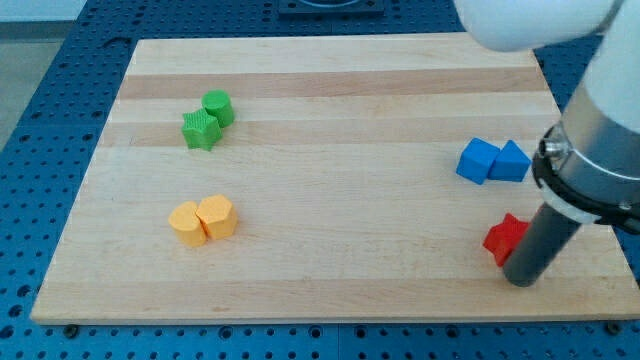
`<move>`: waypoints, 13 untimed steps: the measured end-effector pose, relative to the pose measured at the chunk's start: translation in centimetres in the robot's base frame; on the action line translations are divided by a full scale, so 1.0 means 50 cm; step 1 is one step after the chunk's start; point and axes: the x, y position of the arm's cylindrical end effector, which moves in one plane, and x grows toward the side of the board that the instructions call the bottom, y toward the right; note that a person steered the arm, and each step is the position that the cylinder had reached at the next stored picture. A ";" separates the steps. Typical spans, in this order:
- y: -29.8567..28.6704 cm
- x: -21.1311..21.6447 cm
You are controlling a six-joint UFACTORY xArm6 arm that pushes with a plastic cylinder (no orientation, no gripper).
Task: Move the red star slightly left and up
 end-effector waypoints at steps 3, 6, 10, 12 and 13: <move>-0.031 -0.020; 0.064 -0.141; -0.013 -0.168; 0.039 -0.158; 0.039 -0.103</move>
